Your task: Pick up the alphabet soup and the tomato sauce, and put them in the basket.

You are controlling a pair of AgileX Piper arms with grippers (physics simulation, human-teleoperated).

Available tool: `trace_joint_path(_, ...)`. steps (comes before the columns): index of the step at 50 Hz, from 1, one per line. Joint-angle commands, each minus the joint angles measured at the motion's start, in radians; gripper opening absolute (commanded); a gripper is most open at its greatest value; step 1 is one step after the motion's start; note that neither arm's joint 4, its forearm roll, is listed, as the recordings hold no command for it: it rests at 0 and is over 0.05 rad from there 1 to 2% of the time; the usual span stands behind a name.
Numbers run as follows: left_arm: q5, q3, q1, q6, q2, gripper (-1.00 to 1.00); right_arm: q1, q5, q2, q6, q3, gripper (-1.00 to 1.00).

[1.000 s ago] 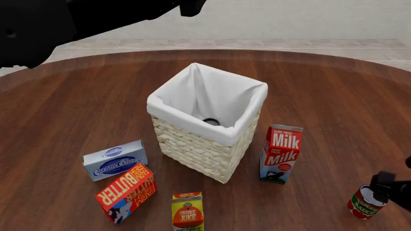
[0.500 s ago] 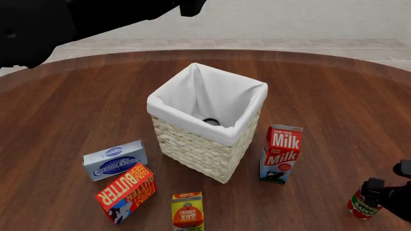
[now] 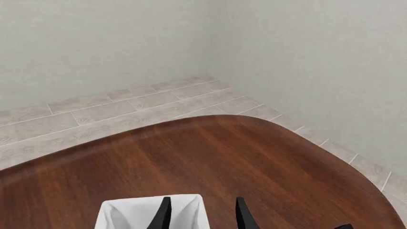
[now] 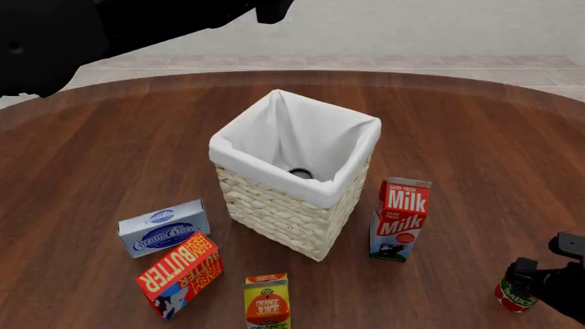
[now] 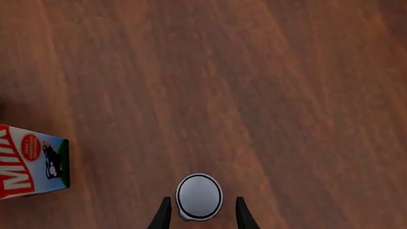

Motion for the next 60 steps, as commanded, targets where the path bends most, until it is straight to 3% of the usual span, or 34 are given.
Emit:
trace_joint_path(1, 0.0, 0.0, 0.0, 0.0, 0.0, 1.0, 0.004, -0.061, 0.053, 0.005, 0.02, 1.0)
trace_joint_path(44, 0.0, 0.0, 0.0, 0.0, 0.0, 1.0, 0.013, -0.286, 0.243, 0.024, 0.109, 1.0)
trace_joint_path(45, 0.0, 0.0, 0.0, 0.0, 0.0, 1.0, 0.012, -0.283, 0.241, 0.022, 0.108, -1.0)
trace_joint_path(60, 0.0, 0.0, 0.0, 0.0, 0.0, 1.0, -0.004, -0.181, 0.154, 0.005, 0.058, -1.0)
